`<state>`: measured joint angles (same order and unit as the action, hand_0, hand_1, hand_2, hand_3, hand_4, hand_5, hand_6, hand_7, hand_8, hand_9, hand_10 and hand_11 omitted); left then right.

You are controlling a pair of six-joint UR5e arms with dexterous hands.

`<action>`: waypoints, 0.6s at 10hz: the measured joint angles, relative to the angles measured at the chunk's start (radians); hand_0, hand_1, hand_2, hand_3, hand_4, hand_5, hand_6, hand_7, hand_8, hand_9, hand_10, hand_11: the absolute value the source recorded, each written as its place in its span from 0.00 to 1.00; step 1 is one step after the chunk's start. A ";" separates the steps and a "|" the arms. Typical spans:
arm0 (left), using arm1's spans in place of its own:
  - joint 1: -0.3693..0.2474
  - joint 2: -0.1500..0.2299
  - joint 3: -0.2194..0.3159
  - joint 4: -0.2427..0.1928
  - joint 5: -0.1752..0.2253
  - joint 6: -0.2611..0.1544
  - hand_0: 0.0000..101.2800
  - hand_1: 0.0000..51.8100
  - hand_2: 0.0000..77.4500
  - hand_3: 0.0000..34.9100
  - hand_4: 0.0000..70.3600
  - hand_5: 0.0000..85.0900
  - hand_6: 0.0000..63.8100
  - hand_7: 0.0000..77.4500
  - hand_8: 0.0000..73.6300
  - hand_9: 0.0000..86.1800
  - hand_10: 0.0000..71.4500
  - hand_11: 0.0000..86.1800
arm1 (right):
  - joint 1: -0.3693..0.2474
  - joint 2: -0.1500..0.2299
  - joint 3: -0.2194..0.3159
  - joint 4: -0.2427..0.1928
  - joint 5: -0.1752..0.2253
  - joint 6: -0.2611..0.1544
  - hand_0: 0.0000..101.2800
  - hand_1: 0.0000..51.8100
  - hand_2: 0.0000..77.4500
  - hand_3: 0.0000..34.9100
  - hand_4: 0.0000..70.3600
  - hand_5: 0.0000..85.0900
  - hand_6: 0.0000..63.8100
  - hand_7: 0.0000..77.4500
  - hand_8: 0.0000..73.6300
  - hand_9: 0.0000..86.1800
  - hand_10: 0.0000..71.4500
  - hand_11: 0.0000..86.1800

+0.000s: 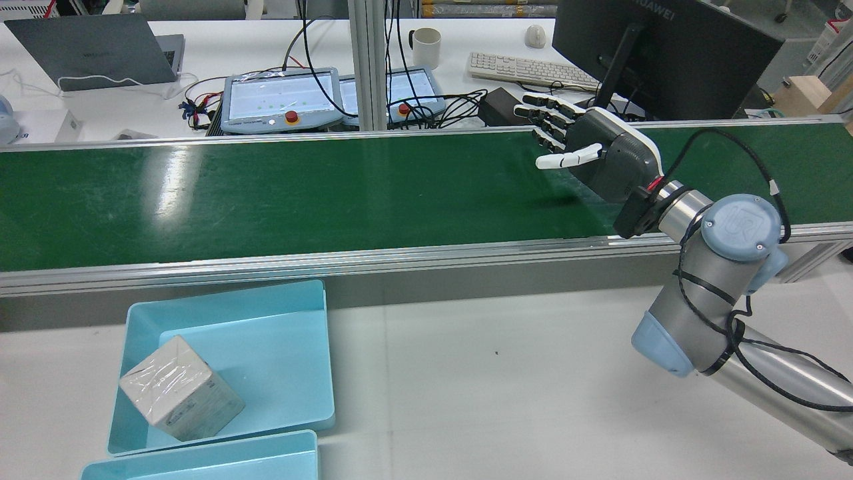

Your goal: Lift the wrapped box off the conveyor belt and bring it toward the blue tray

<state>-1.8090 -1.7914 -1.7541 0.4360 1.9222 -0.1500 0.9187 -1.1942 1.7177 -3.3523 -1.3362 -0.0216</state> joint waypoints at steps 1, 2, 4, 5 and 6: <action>0.000 0.000 0.000 0.000 0.000 0.000 0.00 0.00 0.01 0.00 0.00 0.01 0.00 0.01 0.01 0.00 0.01 0.00 | 0.002 0.003 0.005 -0.001 0.000 0.000 0.50 0.36 0.21 0.29 0.11 0.23 0.03 0.26 0.00 0.05 0.00 0.02; 0.000 0.000 0.000 0.000 0.000 0.000 0.00 0.00 0.01 0.00 0.00 0.01 0.00 0.01 0.01 0.00 0.01 0.00 | 0.008 0.003 0.014 -0.002 -0.001 -0.002 0.50 0.39 0.22 0.29 0.12 0.25 0.03 0.26 0.00 0.04 0.00 0.02; 0.000 0.000 0.000 0.000 0.000 0.000 0.00 0.00 0.01 0.00 0.00 0.01 0.00 0.01 0.01 0.00 0.00 0.01 | 0.049 -0.006 0.046 -0.002 -0.007 -0.003 0.51 0.39 0.23 0.29 0.13 0.24 0.06 0.27 0.00 0.04 0.00 0.02; 0.000 0.000 0.000 0.000 0.000 0.000 0.00 0.00 0.01 0.00 0.00 0.01 0.00 0.01 0.01 0.00 0.01 0.00 | 0.070 -0.026 0.064 0.001 -0.015 -0.003 0.50 0.36 0.23 0.29 0.09 0.22 0.06 0.27 0.00 0.04 0.00 0.02; 0.000 0.000 0.000 0.000 0.000 0.000 0.00 0.00 0.01 0.00 0.00 0.01 0.00 0.01 0.01 0.00 0.00 0.00 | 0.080 -0.049 0.074 0.011 -0.023 -0.001 0.49 0.35 0.19 0.29 0.11 0.21 0.01 0.27 0.00 0.04 0.00 0.02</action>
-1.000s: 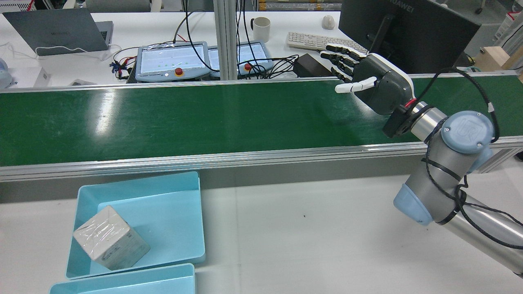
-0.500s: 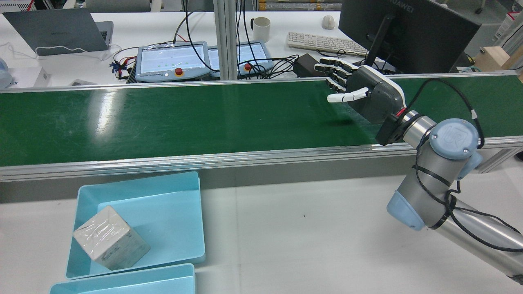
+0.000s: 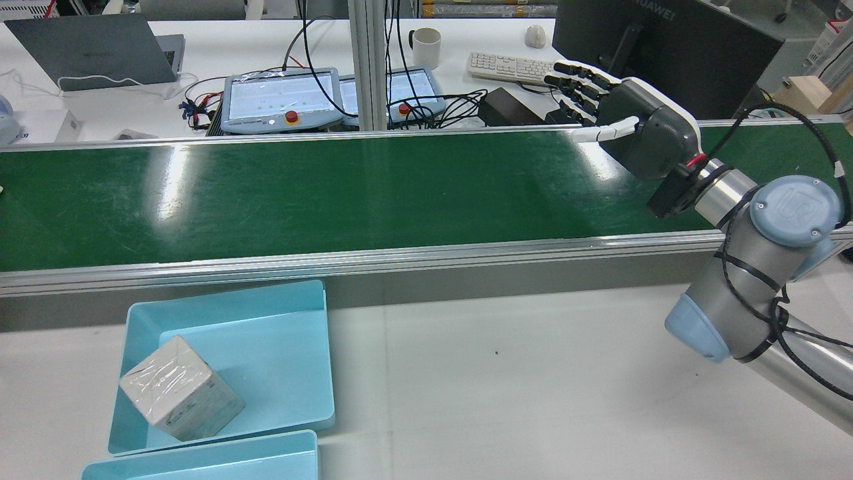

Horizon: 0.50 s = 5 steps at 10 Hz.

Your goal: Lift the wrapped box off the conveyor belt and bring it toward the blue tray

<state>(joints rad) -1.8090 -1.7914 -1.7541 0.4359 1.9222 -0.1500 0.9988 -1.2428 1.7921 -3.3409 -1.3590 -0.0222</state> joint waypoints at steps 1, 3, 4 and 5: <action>0.000 0.000 0.000 0.000 0.000 0.000 0.00 0.00 0.01 0.00 0.00 0.01 0.00 0.01 0.01 0.00 0.01 0.00 | 0.007 -0.021 0.005 0.023 -0.010 0.002 0.49 0.35 0.19 0.28 0.12 0.23 0.04 0.25 0.00 0.04 0.00 0.02; 0.000 0.000 0.000 0.000 0.000 0.000 0.00 0.00 0.01 0.00 0.00 0.01 0.00 0.01 0.01 0.00 0.01 0.00 | 0.014 -0.035 0.017 0.046 -0.022 -0.001 0.49 0.33 0.20 0.27 0.07 0.23 0.04 0.25 0.00 0.04 0.00 0.02; 0.000 0.000 0.000 0.000 0.000 0.000 0.00 0.00 0.01 0.00 0.00 0.01 0.00 0.01 0.01 0.00 0.01 0.00 | 0.013 -0.035 0.024 0.047 -0.025 -0.004 0.49 0.35 0.20 0.22 0.15 0.25 0.08 0.27 0.00 0.04 0.00 0.02; 0.000 0.000 0.000 0.000 0.000 0.000 0.00 0.00 0.01 0.00 0.00 0.01 0.00 0.01 0.01 0.00 0.01 0.00 | 0.002 -0.029 0.023 0.046 -0.027 -0.007 0.49 0.35 0.20 0.22 0.15 0.25 0.08 0.27 0.00 0.04 0.00 0.02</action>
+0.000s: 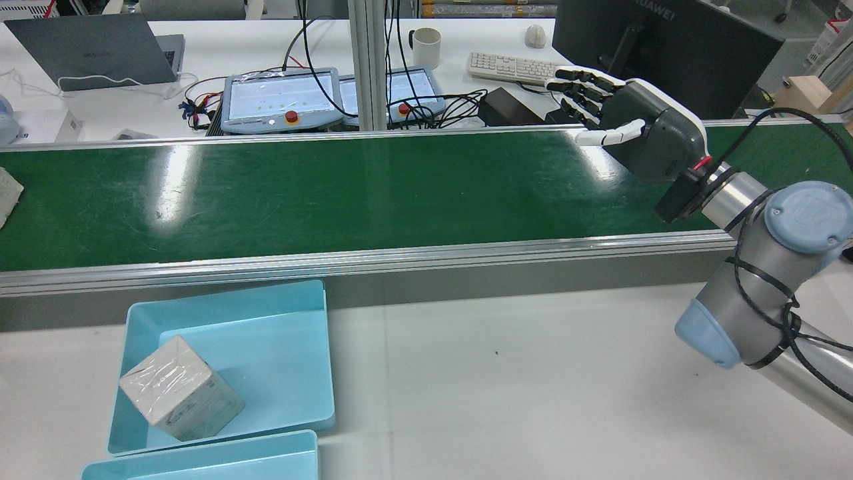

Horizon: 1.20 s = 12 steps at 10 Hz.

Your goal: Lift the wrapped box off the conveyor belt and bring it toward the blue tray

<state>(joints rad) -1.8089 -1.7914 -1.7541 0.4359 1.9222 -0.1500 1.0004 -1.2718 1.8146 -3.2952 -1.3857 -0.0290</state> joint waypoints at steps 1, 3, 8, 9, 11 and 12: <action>0.000 0.000 0.000 0.000 0.000 0.000 0.00 0.00 0.01 0.00 0.00 0.01 0.00 0.01 0.01 0.00 0.01 0.01 | -0.007 0.007 -0.004 -0.002 -0.002 -0.001 0.50 0.35 0.24 0.19 0.23 0.26 0.10 0.32 0.00 0.07 0.00 0.02; 0.000 0.000 0.000 0.000 0.000 0.000 0.00 0.00 0.01 0.00 0.00 0.01 0.00 0.01 0.01 0.00 0.01 0.00 | 0.008 0.014 -0.003 -0.003 -0.005 -0.002 0.50 0.35 0.24 0.21 0.25 0.26 0.11 0.32 0.00 0.07 0.00 0.02; 0.000 0.000 0.000 0.000 0.000 0.000 0.00 0.00 0.01 0.00 0.00 0.01 0.00 0.01 0.01 0.00 0.01 0.00 | 0.051 -0.020 0.048 -0.046 -0.006 0.038 0.51 0.41 0.27 0.26 0.29 0.29 0.13 0.36 0.02 0.06 0.00 0.02; 0.000 0.000 0.000 0.000 0.000 0.000 0.00 0.00 0.01 0.00 0.00 0.01 0.00 0.01 0.01 0.00 0.01 0.00 | 0.049 -0.022 0.051 -0.061 -0.006 0.048 0.51 0.41 0.30 0.27 0.29 0.29 0.13 0.37 0.02 0.06 0.00 0.02; 0.000 0.000 0.000 0.000 0.000 0.000 0.00 0.00 0.01 0.00 0.00 0.01 0.00 0.01 0.01 0.00 0.01 0.01 | 0.042 -0.007 0.047 -0.070 -0.005 0.065 0.51 0.43 0.30 0.24 0.13 0.27 0.07 0.27 0.00 0.02 0.00 0.02; 0.000 0.000 0.000 0.000 0.000 0.000 0.00 0.00 0.01 0.00 0.00 0.01 0.00 0.01 0.01 0.00 0.00 0.01 | 0.039 0.000 0.042 -0.070 -0.005 0.072 0.52 0.43 0.30 0.24 0.16 0.28 0.07 0.27 0.00 0.03 0.00 0.02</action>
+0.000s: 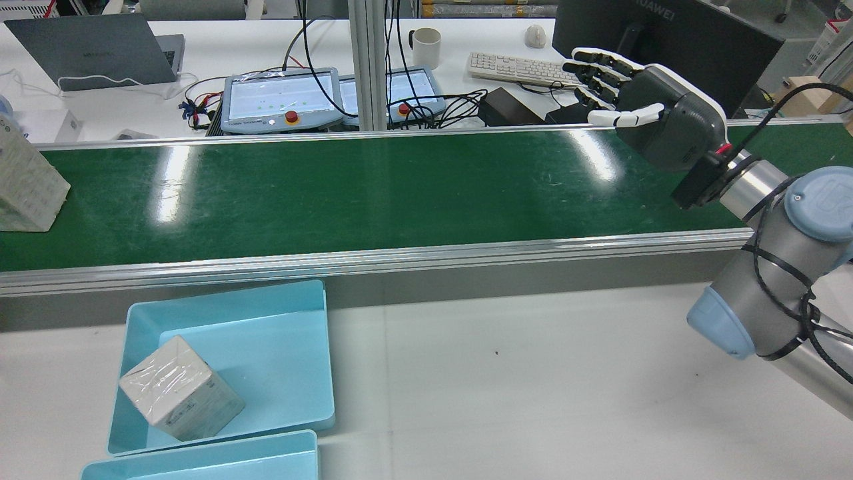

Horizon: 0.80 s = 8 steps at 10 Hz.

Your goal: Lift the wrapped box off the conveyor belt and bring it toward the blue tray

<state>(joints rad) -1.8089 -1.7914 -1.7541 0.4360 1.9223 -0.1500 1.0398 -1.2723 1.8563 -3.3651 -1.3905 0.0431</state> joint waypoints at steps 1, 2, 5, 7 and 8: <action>0.000 0.000 0.000 0.000 0.000 0.000 0.00 0.00 0.01 0.00 0.00 0.01 0.00 0.01 0.01 0.00 0.00 0.01 | -0.002 0.005 -0.004 0.001 0.000 0.007 0.52 0.43 0.30 0.24 0.16 0.28 0.07 0.27 0.00 0.03 0.00 0.02; 0.000 0.000 0.000 0.000 0.000 0.000 0.00 0.00 0.01 0.00 0.00 0.01 0.00 0.01 0.01 0.00 0.01 0.00 | -0.008 0.008 -0.006 0.000 0.001 0.011 0.52 0.43 0.30 0.24 0.19 0.29 0.10 0.31 0.00 0.04 0.00 0.02; 0.000 0.000 0.000 0.000 0.000 0.000 0.00 0.00 0.01 0.00 0.00 0.01 0.00 0.01 0.01 0.00 0.01 0.00 | -0.031 0.020 -0.007 -0.009 0.001 0.017 0.52 0.43 0.30 0.24 0.21 0.30 0.10 0.32 0.00 0.06 0.00 0.02; 0.000 0.000 0.000 0.000 0.000 0.000 0.00 0.00 0.01 0.00 0.00 0.01 0.00 0.01 0.01 0.00 0.01 0.00 | -0.037 0.020 -0.008 -0.010 0.002 0.026 0.53 0.46 0.32 0.24 0.20 0.32 0.11 0.34 0.00 0.06 0.00 0.02; 0.000 0.000 0.000 0.000 0.000 0.000 0.00 0.00 0.01 0.00 0.00 0.01 0.00 0.01 0.01 0.00 0.01 0.00 | -0.038 0.017 -0.008 -0.009 0.003 0.028 0.54 0.47 0.32 0.24 0.20 0.32 0.11 0.34 0.00 0.06 0.00 0.02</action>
<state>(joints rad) -1.8089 -1.7914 -1.7541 0.4359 1.9223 -0.1500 1.0017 -1.2553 1.8478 -3.3743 -1.3880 0.0706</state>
